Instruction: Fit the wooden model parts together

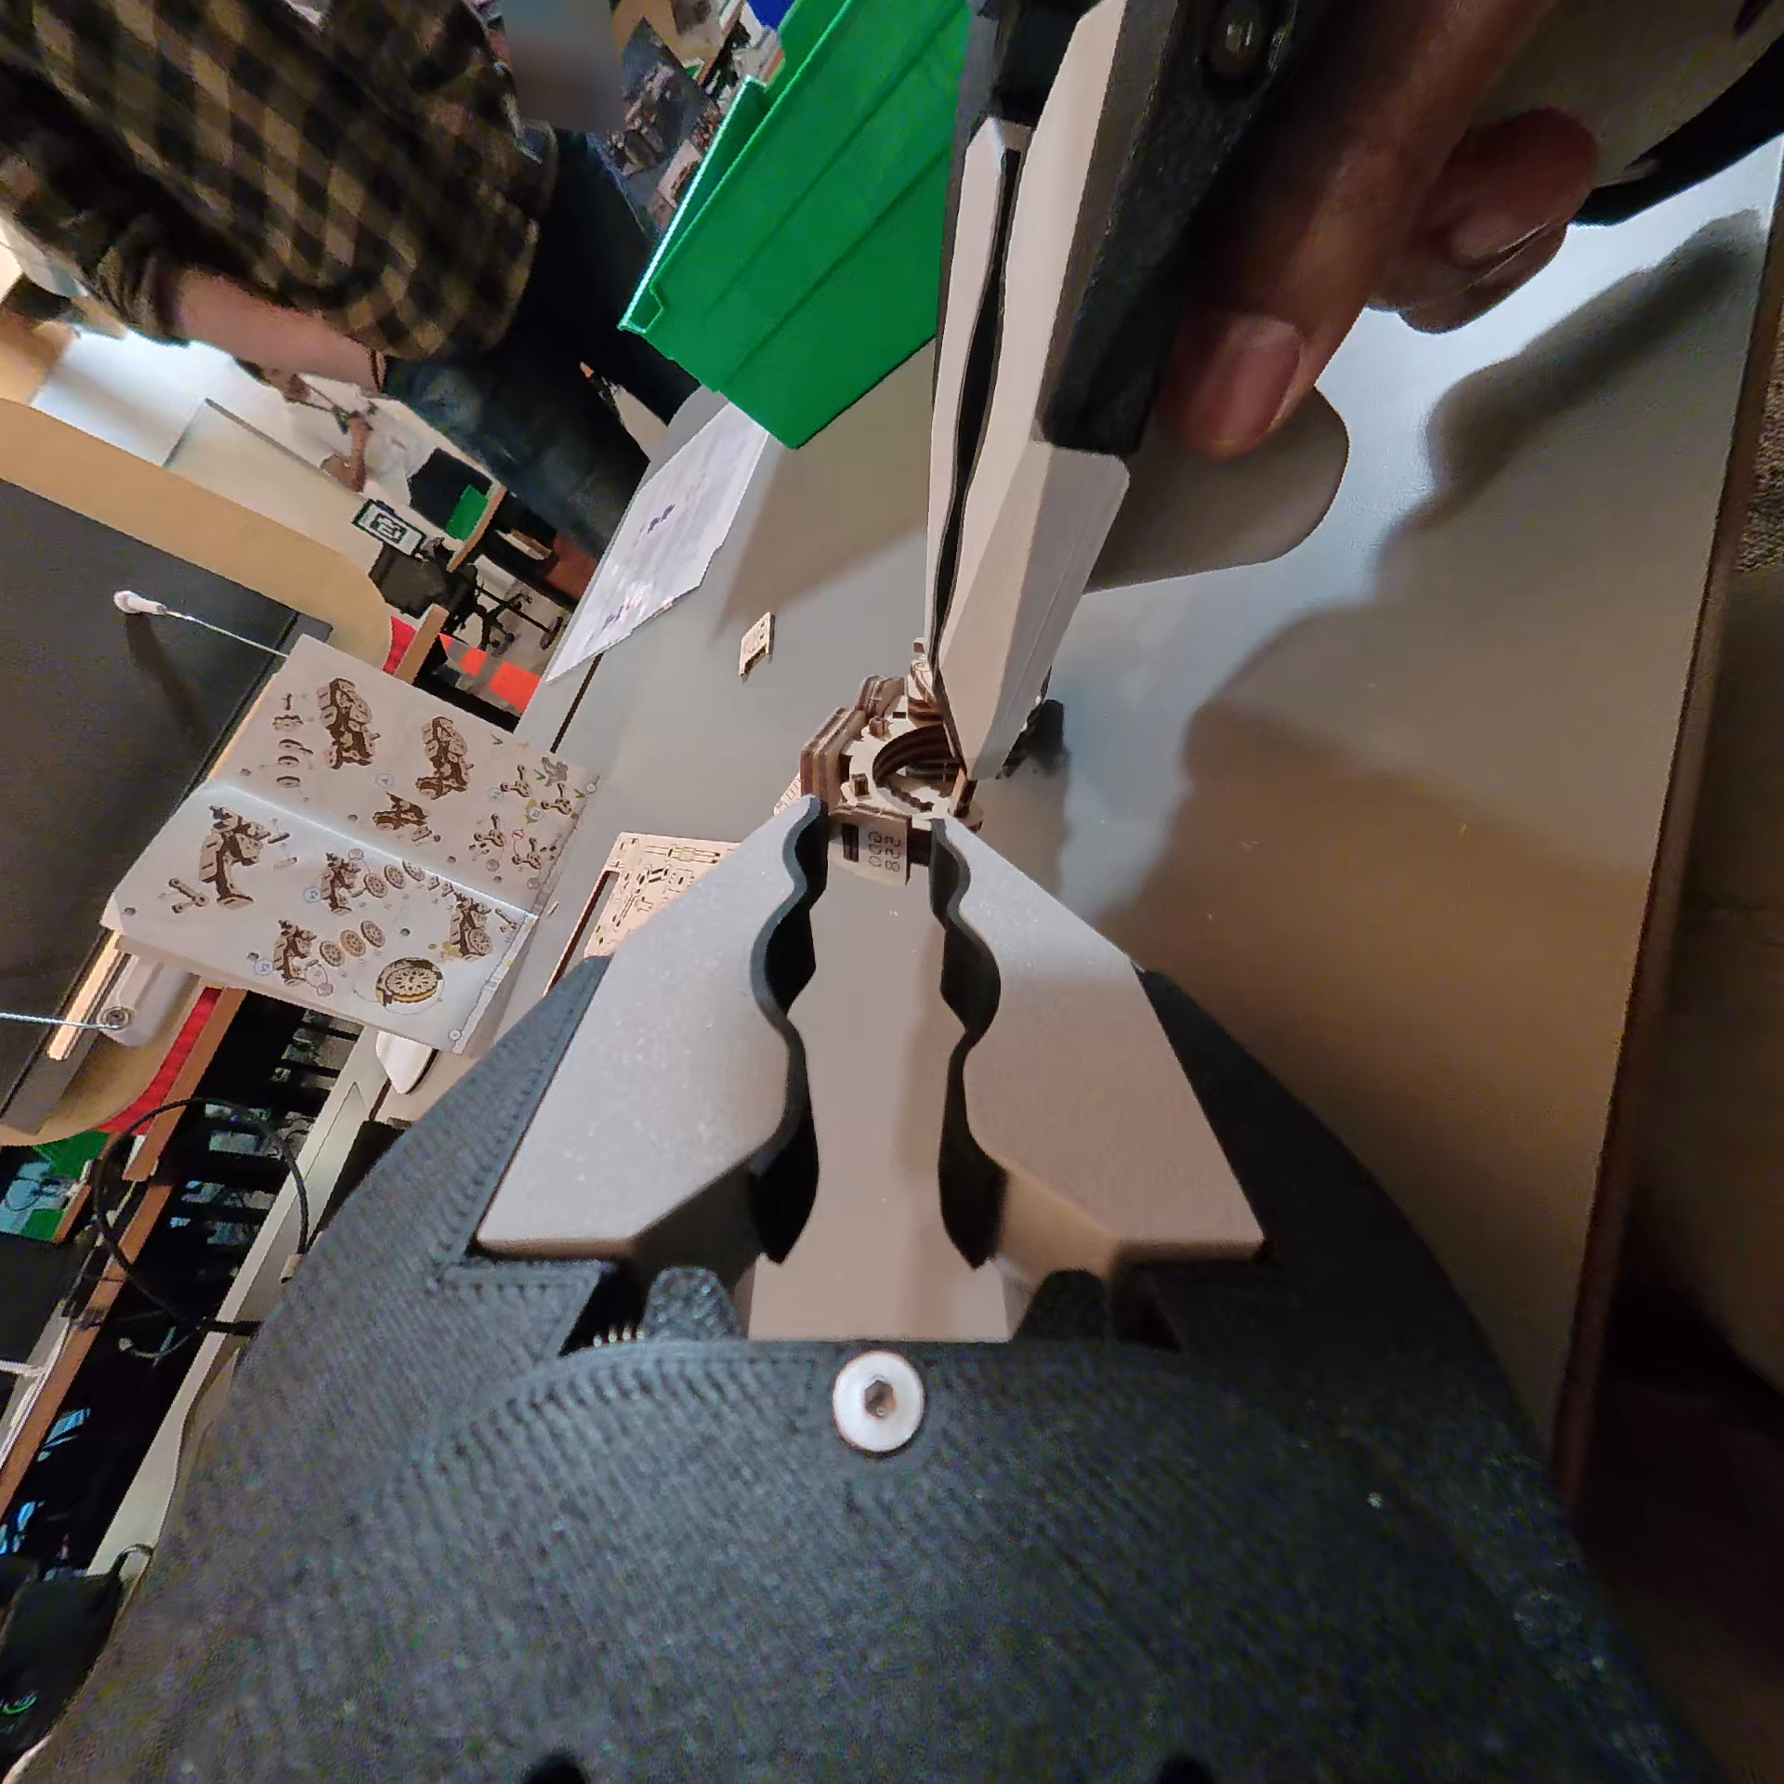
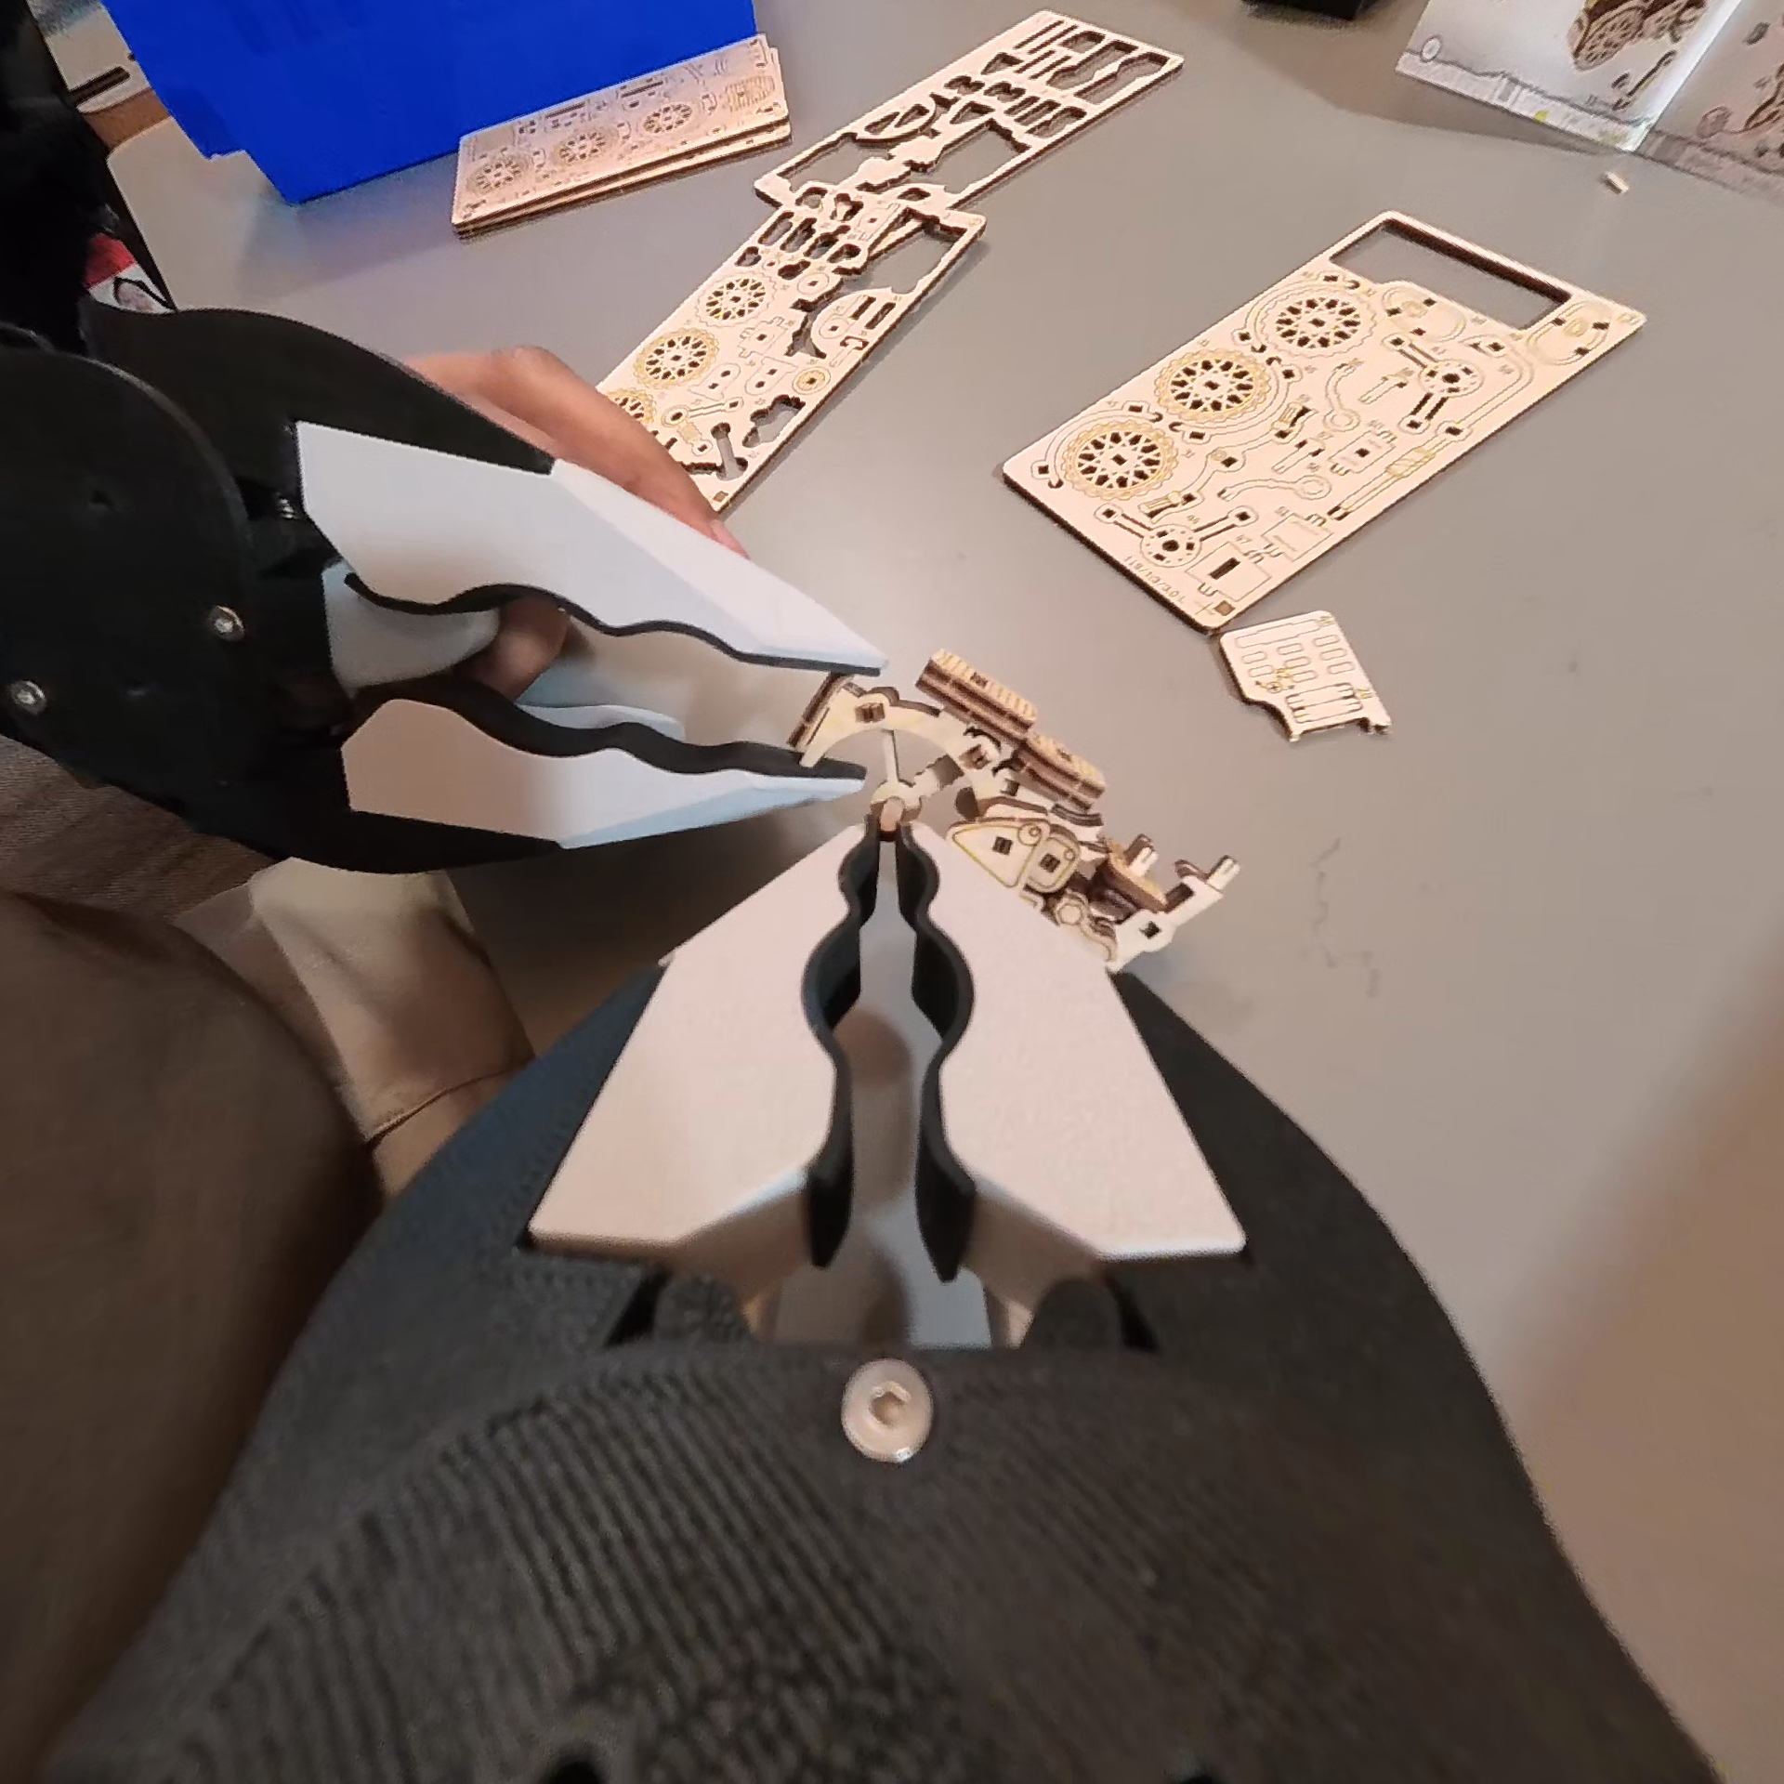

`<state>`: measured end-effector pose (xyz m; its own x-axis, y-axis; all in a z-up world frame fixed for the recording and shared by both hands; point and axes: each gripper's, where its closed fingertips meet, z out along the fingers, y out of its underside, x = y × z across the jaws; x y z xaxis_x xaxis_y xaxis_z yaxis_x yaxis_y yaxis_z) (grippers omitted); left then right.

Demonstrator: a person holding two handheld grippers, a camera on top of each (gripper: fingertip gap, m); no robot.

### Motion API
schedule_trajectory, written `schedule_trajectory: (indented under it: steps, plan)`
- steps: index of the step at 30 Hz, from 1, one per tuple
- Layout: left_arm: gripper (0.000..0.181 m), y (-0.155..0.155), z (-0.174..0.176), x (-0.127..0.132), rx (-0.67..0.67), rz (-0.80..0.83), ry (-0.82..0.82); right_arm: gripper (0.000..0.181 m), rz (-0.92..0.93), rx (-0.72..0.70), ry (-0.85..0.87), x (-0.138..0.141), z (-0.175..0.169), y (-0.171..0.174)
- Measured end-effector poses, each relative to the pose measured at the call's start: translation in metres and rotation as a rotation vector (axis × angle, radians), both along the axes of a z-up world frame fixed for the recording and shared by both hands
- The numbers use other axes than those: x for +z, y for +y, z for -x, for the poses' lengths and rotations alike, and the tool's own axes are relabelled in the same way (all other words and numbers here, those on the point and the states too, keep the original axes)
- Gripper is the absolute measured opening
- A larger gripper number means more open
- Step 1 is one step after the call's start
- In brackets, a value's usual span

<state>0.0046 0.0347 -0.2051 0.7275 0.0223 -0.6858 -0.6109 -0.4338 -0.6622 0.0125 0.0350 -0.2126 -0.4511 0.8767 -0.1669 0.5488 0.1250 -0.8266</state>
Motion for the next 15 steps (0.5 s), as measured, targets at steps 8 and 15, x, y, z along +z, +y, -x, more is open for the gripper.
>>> schedule_trajectory:
  steps: [8,15]
  plan:
    - [0.019,0.0002,-0.0008,0.0002,-0.005,-0.003,0.019,0.001,0.009,0.002,0.002,-0.0008,-0.0001,-0.0007]
    - [0.020,0.0003,-0.0009,0.0001,-0.006,-0.003,0.028,0.001,0.011,-0.001,0.014,-0.0011,0.0001,-0.0007]
